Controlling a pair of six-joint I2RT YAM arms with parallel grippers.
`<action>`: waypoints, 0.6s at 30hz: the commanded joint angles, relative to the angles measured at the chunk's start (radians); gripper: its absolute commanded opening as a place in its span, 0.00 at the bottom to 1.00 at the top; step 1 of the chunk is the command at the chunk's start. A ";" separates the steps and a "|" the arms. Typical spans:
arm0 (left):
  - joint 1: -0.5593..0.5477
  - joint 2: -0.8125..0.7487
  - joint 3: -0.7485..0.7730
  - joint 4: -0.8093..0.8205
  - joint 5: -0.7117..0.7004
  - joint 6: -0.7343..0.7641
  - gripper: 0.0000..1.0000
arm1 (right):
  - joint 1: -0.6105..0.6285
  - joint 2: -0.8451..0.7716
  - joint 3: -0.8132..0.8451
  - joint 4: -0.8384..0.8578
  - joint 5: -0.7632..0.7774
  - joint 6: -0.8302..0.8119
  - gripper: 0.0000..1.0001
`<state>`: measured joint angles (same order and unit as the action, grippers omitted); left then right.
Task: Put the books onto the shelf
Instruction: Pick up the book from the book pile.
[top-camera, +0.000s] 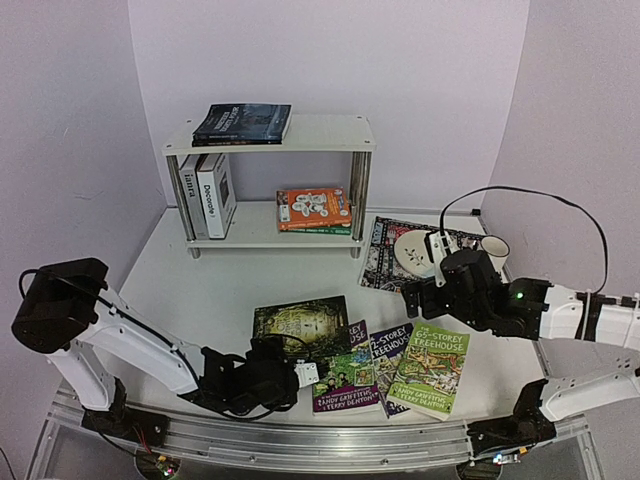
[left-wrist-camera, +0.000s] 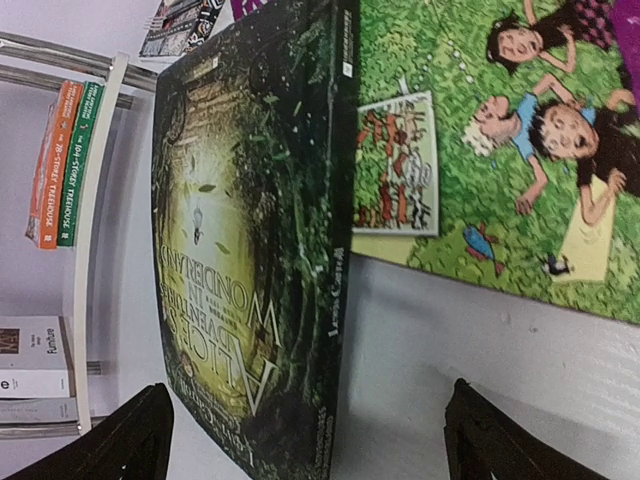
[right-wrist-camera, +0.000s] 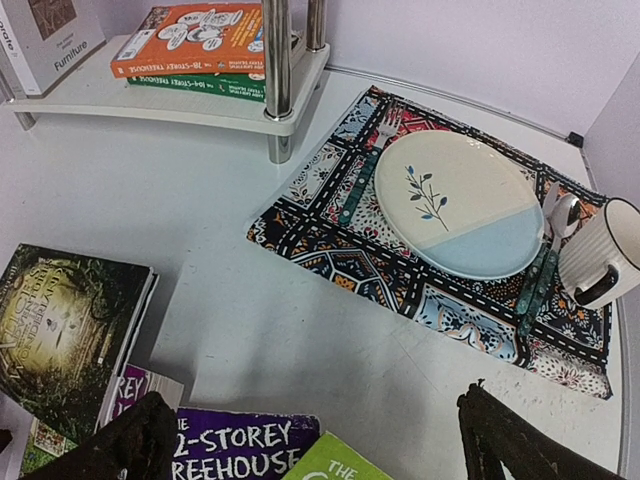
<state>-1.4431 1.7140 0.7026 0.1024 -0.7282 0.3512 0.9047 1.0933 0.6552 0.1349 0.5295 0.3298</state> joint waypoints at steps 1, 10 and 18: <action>0.020 0.061 0.063 0.031 -0.064 0.014 0.95 | 0.002 0.022 0.027 0.000 0.030 -0.020 0.98; 0.062 0.147 0.123 0.027 -0.126 0.035 0.91 | 0.002 0.027 0.027 0.001 0.038 -0.032 0.98; 0.073 0.168 0.175 0.031 -0.144 0.013 0.66 | 0.002 0.008 0.032 0.001 0.047 -0.043 0.98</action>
<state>-1.3771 1.8714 0.8320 0.1236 -0.8421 0.3691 0.9047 1.1164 0.6552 0.1349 0.5388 0.3001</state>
